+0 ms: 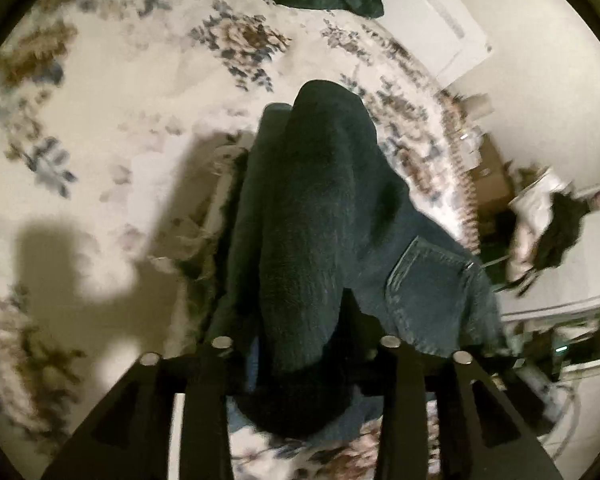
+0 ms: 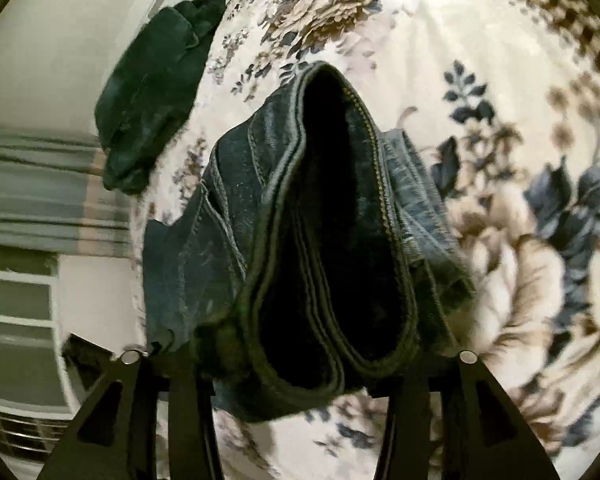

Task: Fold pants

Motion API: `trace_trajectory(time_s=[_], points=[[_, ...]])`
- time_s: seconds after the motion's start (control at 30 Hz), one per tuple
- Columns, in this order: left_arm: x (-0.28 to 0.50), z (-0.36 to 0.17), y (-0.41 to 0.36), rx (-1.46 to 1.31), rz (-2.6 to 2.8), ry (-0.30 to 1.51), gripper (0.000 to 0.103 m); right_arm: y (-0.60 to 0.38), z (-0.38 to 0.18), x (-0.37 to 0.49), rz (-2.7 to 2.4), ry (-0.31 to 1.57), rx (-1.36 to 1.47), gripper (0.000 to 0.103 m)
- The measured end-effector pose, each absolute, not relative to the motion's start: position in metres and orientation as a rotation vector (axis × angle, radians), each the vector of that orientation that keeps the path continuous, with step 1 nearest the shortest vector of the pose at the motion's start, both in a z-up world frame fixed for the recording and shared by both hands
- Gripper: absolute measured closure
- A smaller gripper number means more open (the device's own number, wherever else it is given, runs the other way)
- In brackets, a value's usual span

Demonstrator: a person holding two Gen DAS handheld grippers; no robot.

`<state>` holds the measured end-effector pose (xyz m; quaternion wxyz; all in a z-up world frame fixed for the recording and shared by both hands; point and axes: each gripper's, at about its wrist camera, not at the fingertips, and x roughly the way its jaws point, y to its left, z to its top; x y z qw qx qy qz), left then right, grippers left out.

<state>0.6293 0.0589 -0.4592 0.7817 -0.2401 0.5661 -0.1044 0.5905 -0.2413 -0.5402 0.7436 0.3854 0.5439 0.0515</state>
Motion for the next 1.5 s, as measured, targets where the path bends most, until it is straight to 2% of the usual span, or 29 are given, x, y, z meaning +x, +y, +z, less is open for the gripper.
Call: trace_trajectory(time_s=[0.03,0.1,0.13,0.17,0.2,0.23,0.4,0.57,1.1,1.33,1.4,1.5], points=[[0.626,-0.452,0.054,-0.454,-0.189,1.228,0.060,-0.239,-0.532,0.589,0.094,1.201,0.791,0.038],[0.619,-0.438,0.044,-0.333,-0.132,1.225,0.044,-0.234,-0.516,0.584,0.068,1.204,0.694,0.023],[0.614,-0.431,0.039,-0.277,-0.112,1.218,0.039,-0.231,-0.509,0.582,0.049,1.202,0.649,0.019],[0.609,-0.424,0.033,-0.230,-0.096,1.211,0.029,-0.228,-0.499,0.579,0.029,1.195,0.595,0.014],[0.603,-0.416,0.026,-0.173,-0.074,1.201,0.022,-0.225,-0.489,0.575,0.016,1.187,0.548,0.013],[0.600,-0.412,0.023,-0.142,-0.062,1.195,0.021,-0.219,-0.479,0.571,-0.005,1.179,0.488,0.012],[0.575,-0.378,0.008,0.004,-0.005,1.159,0.017,-0.199,-0.426,0.541,-0.108,1.086,0.274,0.004],[0.542,-0.330,-0.002,0.054,0.005,1.096,0.016,-0.183,-0.368,0.497,-0.185,0.992,0.152,0.003],[0.382,-0.149,-0.032,0.035,-0.039,0.882,0.016,-0.182,-0.159,0.311,-0.178,0.825,0.123,0.002],[0.309,-0.091,-0.036,-0.001,-0.026,0.781,0.016,-0.172,-0.074,0.220,-0.134,0.736,0.075,0.000],[0.291,-0.080,-0.038,-0.005,-0.032,0.768,0.000,-0.171,-0.056,0.196,-0.115,0.723,0.080,0.000],[0.269,-0.068,-0.040,-0.001,-0.009,0.751,0.000,-0.170,-0.034,0.166,-0.097,0.706,0.080,0.000]])
